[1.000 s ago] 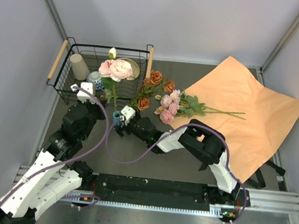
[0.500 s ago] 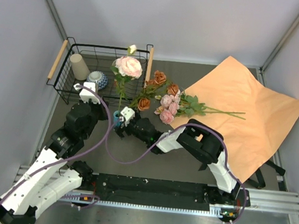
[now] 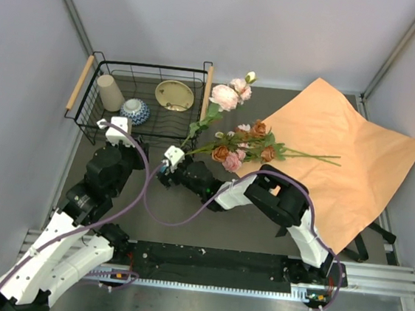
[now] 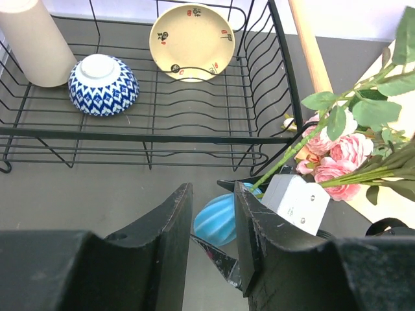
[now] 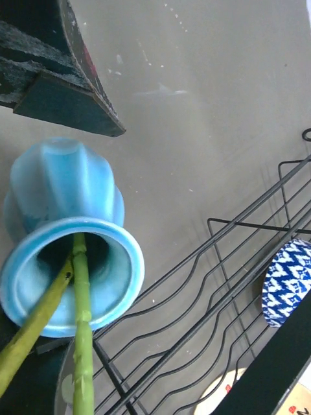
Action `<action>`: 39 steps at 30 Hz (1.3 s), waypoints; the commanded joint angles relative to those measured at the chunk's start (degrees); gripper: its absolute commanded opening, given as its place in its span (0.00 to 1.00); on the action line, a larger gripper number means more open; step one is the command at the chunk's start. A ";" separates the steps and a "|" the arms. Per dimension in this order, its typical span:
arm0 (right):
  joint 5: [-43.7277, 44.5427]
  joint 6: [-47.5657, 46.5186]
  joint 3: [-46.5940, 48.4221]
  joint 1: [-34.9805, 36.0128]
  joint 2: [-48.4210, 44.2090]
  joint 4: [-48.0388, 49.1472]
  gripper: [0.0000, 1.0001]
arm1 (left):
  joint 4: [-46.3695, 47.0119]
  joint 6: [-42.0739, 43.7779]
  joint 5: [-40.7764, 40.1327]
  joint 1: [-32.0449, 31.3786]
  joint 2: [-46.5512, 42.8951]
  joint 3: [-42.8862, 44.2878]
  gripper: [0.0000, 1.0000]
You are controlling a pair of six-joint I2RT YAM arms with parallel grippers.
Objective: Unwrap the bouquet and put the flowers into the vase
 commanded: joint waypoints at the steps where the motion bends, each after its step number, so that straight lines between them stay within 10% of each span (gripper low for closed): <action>1: -0.86 -1.01 4.22 -0.45 1.13 -1.17 0.62 | 0.25 -0.35 0.27 0.03 -0.36 -0.84 0.37; 4: 0.90 -0.92 5.54 -0.45 0.70 -4.94 0.36 | -0.45 -0.53 0.27 -0.05 -0.45 -0.92 0.37; 13: 1.86 -3.29 2.82 0.08 -1.06 -5.75 0.17 | -0.54 -1.23 1.05 -0.05 -0.80 -0.23 0.48; 19: 3.45 -5.32 3.52 0.78 -0.71 -7.06 0.17 | -0.63 -0.18 9.48 -0.05 6.82 6.62 0.73; 39: 3.27 -6.12 4.05 1.48 -0.36 -7.06 0.18 | -1.68 7.30 34.83 2.58 12.84 13.14 0.78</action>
